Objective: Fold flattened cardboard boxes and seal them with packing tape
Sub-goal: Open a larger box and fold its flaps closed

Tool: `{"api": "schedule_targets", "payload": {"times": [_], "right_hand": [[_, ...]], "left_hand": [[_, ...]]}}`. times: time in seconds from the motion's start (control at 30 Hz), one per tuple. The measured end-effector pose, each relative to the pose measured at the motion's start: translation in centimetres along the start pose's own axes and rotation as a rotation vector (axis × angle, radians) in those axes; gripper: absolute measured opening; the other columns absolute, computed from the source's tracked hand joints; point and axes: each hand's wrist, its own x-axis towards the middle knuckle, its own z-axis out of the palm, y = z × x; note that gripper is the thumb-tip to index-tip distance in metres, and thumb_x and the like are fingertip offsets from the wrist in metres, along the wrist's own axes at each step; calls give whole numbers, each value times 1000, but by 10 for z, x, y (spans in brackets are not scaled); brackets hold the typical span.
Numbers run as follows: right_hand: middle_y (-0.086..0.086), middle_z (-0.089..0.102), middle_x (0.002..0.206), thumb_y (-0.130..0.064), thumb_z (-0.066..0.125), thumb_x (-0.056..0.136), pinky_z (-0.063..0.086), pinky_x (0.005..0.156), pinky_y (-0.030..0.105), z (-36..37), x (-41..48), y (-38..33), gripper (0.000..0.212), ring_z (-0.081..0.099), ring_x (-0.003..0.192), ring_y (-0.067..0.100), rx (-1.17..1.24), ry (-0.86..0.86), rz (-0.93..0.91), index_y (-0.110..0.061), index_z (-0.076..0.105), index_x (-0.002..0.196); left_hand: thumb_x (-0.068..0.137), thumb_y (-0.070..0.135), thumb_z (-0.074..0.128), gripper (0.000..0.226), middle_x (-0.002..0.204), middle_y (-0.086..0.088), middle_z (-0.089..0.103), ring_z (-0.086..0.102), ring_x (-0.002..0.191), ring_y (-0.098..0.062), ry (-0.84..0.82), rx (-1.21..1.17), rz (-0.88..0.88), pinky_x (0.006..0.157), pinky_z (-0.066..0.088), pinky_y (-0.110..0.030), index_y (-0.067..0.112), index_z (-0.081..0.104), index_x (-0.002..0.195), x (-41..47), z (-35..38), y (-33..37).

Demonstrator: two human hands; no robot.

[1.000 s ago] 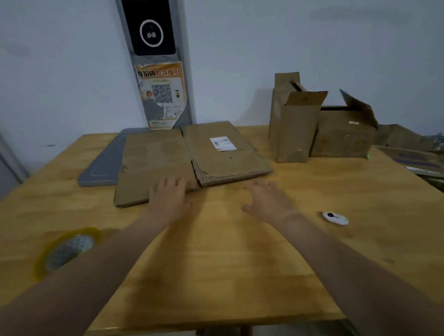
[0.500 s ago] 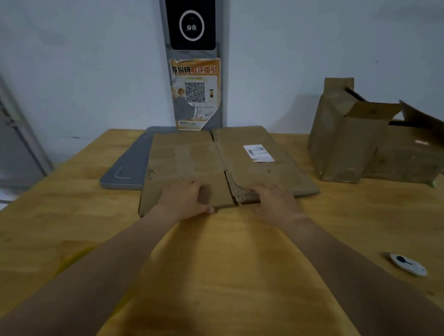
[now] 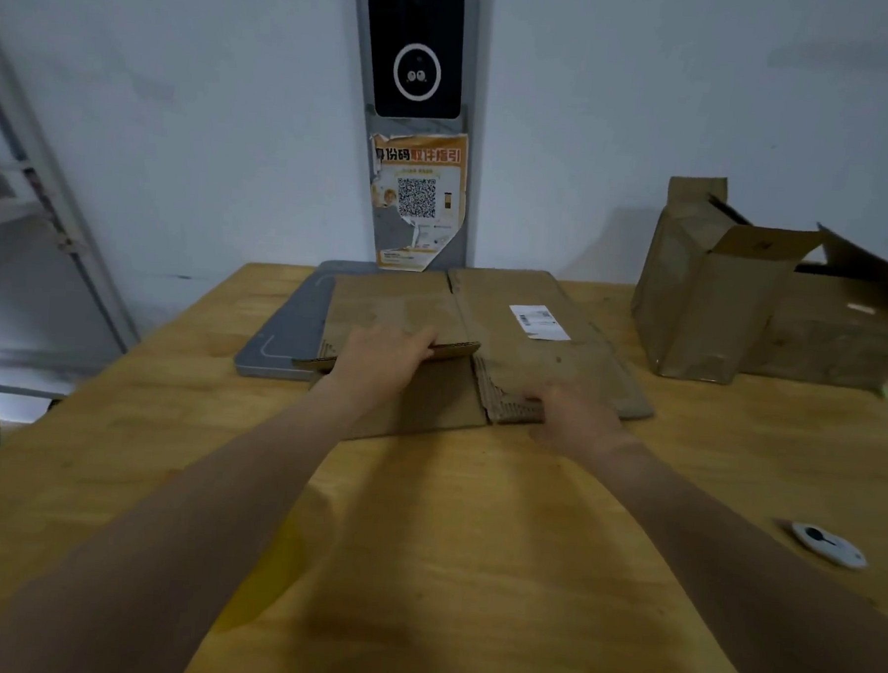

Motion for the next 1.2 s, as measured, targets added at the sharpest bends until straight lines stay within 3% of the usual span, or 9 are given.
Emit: {"api": "schedule_targets", "payload": {"times": [0.1,0.23,0.3,0.47,0.57,0.7,0.83,1.1,1.2], "right_hand": [[-2,65,127,-36,79,81,54,95,41,-3,-14,0,61,60,118,21,73,-18,19,-28,60,138],[-3,61,129,-46,88,69,53,97,43,-13,-38,-4,78,57,122,23,58,-14,-26,-26,57,138],[-1,57,135,-44,88,71,50,100,41,-24,-52,-8,84,54,125,24,8,-3,-32,-28,50,144],[-1,65,129,-45,72,81,51,83,32,-67,-89,-17,49,61,112,23,-110,206,-117,-31,62,128],[3,70,119,-39,57,97,56,80,39,-100,-111,-21,29,64,104,27,-91,271,-117,-27,68,121],[3,69,99,-40,46,105,52,71,37,-139,-127,-19,28,63,89,28,-135,399,-72,-27,71,106],[-1,69,95,-37,46,107,52,69,37,-172,-138,-12,27,64,89,28,36,489,1,-28,71,103],[3,68,78,-35,48,107,48,65,33,-208,-149,-20,35,67,81,27,458,532,81,-15,65,84],[5,73,92,-31,50,107,50,79,34,-213,-156,-26,29,67,89,23,599,571,65,-13,73,104]], "left_hand": [[109,38,37,13,90,-3,60,53,79,-24,3,-53,-17,64,41,-38,27,41,103,-7,-16,-2],[107,32,45,19,102,-5,67,62,97,-28,78,-289,-85,69,42,-36,23,61,113,-25,-37,-6],[107,27,48,20,98,-3,66,58,90,-21,145,-370,-100,66,32,-35,17,65,111,-37,-55,-4],[108,27,47,19,81,4,53,57,79,-25,208,-375,-125,60,31,-36,17,63,111,-61,-81,3],[107,27,48,17,77,0,56,61,82,-31,268,-386,-160,63,38,-40,16,61,104,-66,-93,5],[108,30,46,21,94,-5,71,64,93,-32,368,-433,-185,88,46,-48,19,65,110,-68,-119,17],[109,34,43,22,101,3,73,66,104,-25,485,-456,-171,120,18,-59,26,63,114,-68,-149,19],[98,48,62,31,120,8,69,63,117,-21,576,-494,-319,121,17,-62,27,57,119,-86,-200,22],[93,49,68,46,128,4,67,59,124,-23,584,-453,-383,119,18,-59,24,55,129,-99,-208,18]]}}
